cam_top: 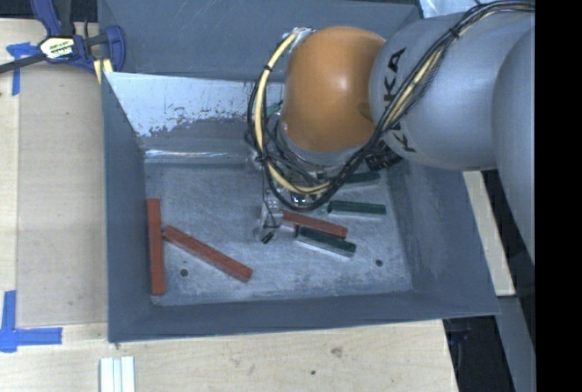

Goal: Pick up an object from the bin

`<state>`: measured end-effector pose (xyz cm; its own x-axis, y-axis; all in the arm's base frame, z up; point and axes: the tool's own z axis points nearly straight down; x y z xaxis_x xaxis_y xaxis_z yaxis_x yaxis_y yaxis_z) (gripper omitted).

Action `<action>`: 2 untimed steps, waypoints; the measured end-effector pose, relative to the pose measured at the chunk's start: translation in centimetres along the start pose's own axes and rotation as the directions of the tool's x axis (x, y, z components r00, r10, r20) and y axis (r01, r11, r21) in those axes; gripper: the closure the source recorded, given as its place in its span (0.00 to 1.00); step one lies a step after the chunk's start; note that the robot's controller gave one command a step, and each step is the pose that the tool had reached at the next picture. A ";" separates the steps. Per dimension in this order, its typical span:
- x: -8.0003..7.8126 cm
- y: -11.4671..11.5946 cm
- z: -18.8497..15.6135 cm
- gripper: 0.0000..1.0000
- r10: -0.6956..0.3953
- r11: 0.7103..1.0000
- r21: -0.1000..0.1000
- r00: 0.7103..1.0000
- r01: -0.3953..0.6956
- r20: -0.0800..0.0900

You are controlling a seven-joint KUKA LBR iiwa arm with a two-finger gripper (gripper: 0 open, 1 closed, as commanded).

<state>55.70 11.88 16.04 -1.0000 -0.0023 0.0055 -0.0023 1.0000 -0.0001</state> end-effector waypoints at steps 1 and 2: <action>-0.7 5.3 9.4 0.00 0.006 1.000 0.000 1.000 -0.006 -0.001; -3.7 3.7 4.1 0.00 0.051 0.999 -0.002 0.999 -0.051 0.015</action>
Offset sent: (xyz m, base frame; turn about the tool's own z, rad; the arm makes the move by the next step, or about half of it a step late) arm 0.0079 0.0513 -0.0904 0.0106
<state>59.35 15.62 11.92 -0.9988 0.0486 -0.0096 0.0486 0.9988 0.0019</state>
